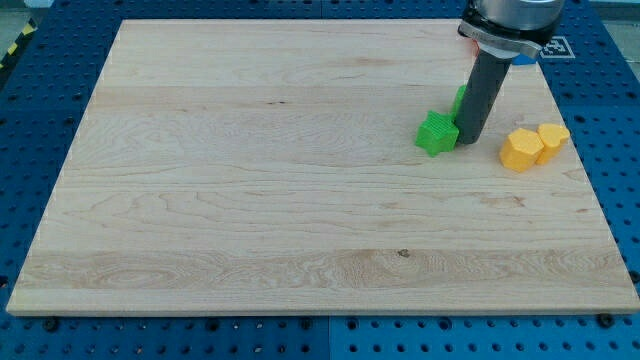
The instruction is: Slide the green star to the center
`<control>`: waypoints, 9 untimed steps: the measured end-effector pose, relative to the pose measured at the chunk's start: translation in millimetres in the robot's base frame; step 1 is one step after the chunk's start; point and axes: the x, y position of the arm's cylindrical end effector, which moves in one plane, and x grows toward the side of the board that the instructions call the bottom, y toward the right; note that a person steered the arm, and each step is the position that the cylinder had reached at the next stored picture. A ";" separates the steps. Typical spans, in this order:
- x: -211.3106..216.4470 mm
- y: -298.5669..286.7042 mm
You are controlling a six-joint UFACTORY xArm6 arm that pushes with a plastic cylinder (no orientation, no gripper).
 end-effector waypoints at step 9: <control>19.9 -95.6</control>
